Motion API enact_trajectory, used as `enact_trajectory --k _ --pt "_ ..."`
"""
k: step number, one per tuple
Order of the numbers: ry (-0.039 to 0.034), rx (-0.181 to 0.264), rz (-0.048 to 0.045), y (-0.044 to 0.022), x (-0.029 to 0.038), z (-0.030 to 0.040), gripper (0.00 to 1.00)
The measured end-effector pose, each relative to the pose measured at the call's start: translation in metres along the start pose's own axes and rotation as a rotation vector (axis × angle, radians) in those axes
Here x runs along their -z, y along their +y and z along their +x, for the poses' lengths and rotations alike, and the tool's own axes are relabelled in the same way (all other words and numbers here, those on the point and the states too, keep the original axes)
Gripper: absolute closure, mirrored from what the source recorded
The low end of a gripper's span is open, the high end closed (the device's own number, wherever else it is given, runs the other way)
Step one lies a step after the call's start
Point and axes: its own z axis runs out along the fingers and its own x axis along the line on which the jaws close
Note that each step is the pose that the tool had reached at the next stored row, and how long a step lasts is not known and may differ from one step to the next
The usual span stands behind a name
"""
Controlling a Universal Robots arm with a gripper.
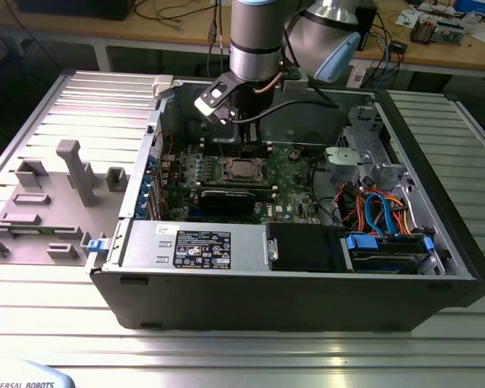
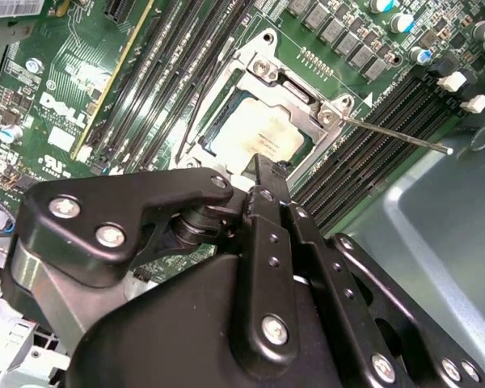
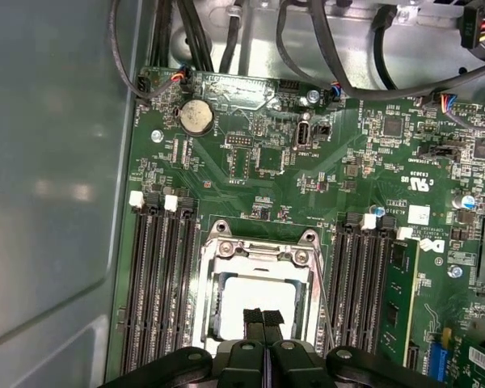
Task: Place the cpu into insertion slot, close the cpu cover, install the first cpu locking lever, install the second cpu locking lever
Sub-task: 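Install the first cpu locking lever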
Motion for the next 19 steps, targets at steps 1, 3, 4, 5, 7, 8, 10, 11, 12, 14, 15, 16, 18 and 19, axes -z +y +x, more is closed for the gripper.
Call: enact_trajectory --k 1,3,4,5,7,8,10,11,12,14,15,16,18,19 --pt "-0.0002 0.000 0.0001 0.0000 0.0003 0.0000 0.89" --pt "-0.0002 0.000 0.0001 0.0000 0.0006 0.0000 0.89" --pt "-0.0002 0.000 0.0001 0.0000 0.0008 0.0000 0.89" --pt "-0.0002 0.000 0.0002 0.0000 0.0010 0.0000 0.89" --pt "-0.0002 0.000 0.0001 0.0000 0.0014 0.0000 0.89" --pt "-0.0001 0.001 0.0001 0.0000 0.0016 0.0000 0.89" --pt "-0.0002 0.001 0.0002 0.0000 0.0019 0.0000 0.89" --pt "-0.0002 0.001 0.0002 0.0000 0.0021 0.0000 0.89" --pt "-0.0002 0.001 0.0002 0.0000 0.0023 0.0000 0.89" --pt "-0.0002 0.001 0.0002 0.0000 0.0026 0.0000 0.89" --pt "-0.0002 0.001 0.0001 0.0000 0.0028 0.0000 0.89" --pt "-0.0003 0.001 0.0002 0.0000 0.0031 0.0000 0.89" --pt "-0.0002 0.001 0.0001 0.0000 0.0041 0.0000 0.89" --pt "-0.0002 0.001 0.0001 0.0000 0.0044 0.0000 0.89"
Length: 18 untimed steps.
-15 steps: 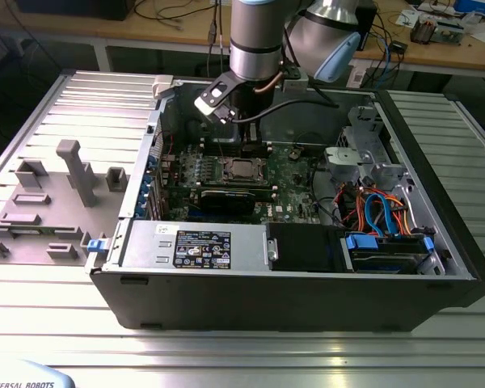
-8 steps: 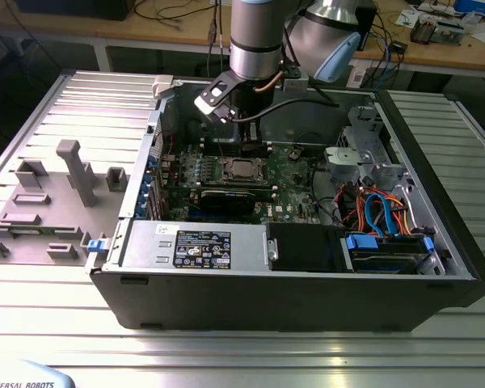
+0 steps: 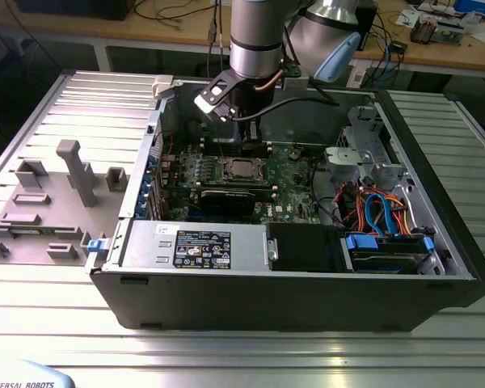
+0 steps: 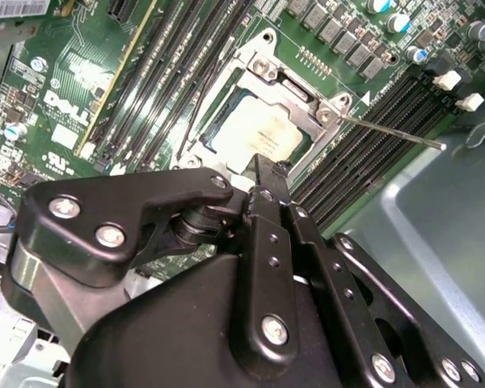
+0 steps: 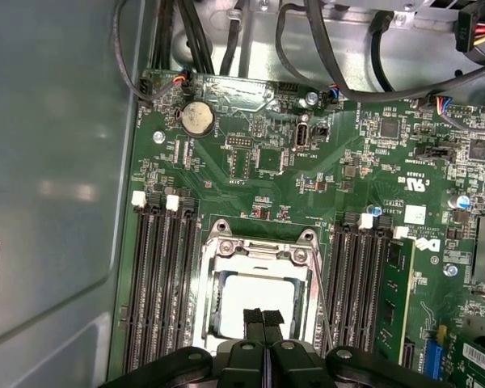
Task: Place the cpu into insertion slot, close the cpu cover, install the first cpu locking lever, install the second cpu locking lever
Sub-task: 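Install the first cpu locking lever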
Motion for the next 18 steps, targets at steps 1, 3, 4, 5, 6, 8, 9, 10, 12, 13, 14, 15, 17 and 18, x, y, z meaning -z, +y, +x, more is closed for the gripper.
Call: enact_trajectory --k 1,3,4,5,6,8,9,10,12,13,14,15,17,18 --pt "-0.0001 0.000 0.0001 0.0000 0.0005 0.0000 0.89" --pt "0.0000 0.001 0.0001 0.0000 0.0015 0.0000 0.89" --pt "0.0001 0.001 0.0000 0.0000 0.0017 0.0000 0.89" --pt "0.0002 0.003 -0.0001 0.0000 0.0019 0.0000 0.89" --pt "0.0001 0.005 -0.0001 0.0000 0.0021 0.0000 0.89" --pt "0.0002 0.014 -0.0001 0.0000 0.0023 0.0000 0.89" --pt "0.0003 0.018 -0.0001 0.0000 0.0023 0.0000 0.89" --pt "0.0003 0.021 0.0000 0.0000 0.0023 0.0000 0.89" --pt "0.0002 0.024 0.0001 0.0000 0.0024 0.0000 0.89" --pt "0.0002 0.026 0.0000 0.0000 0.0024 0.0000 0.89" --pt "0.0002 0.027 0.0001 0.0000 0.0024 0.0000 0.89" --pt "0.0003 0.028 0.0000 0.0000 0.0024 0.0000 0.89" --pt "0.0003 0.030 0.0000 0.0000 0.0024 0.0000 0.89" --pt "0.0003 0.031 0.0000 0.0000 0.0023 0.0000 0.89"
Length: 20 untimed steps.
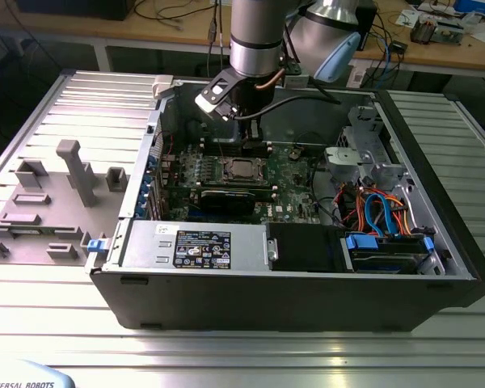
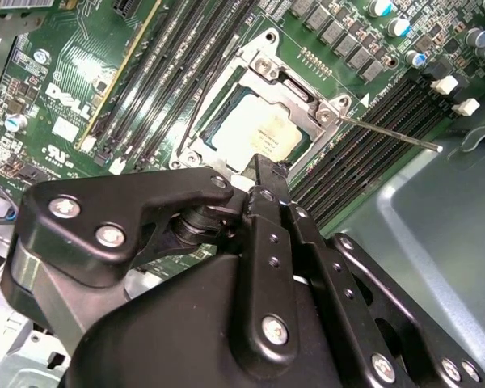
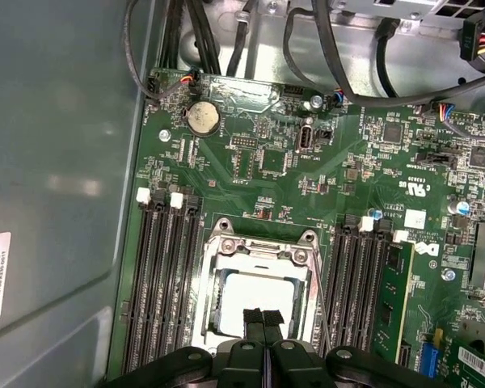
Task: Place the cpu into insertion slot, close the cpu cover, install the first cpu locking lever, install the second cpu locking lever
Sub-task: 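Install the first cpu locking lever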
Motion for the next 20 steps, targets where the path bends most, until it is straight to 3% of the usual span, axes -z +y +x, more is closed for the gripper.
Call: enact_trajectory --k 20 --pt "0.0003 0.023 0.0000 0.0000 0.0000 0.0000 0.89"
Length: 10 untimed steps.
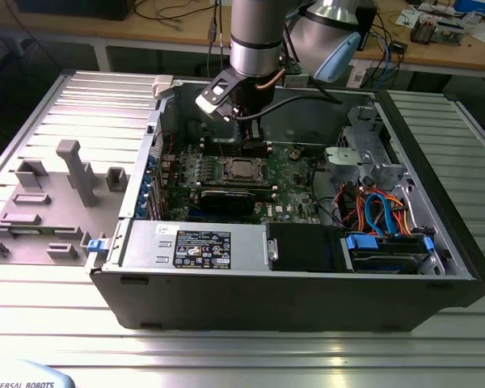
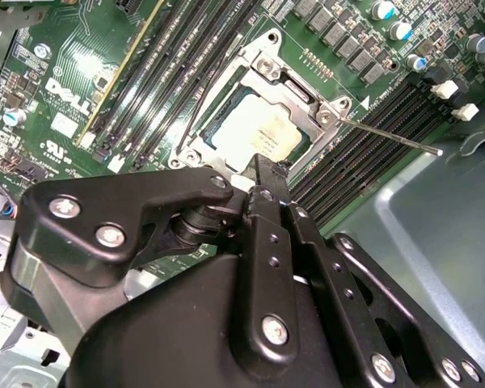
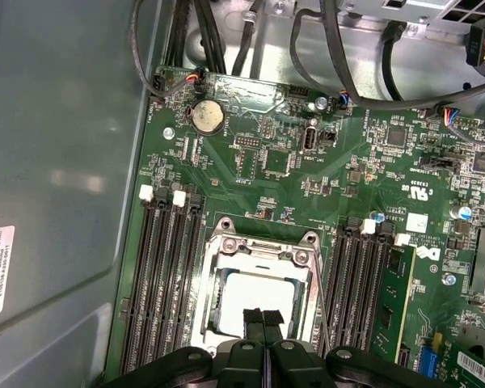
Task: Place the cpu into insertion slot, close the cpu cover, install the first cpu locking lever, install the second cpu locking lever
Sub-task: 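Install the first cpu locking lever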
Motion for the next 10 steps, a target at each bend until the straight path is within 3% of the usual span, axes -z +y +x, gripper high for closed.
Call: enact_trajectory --k 10 --pt "-0.0009 0.007 0.0002 0.0000 0.0000 0.0000 0.89"
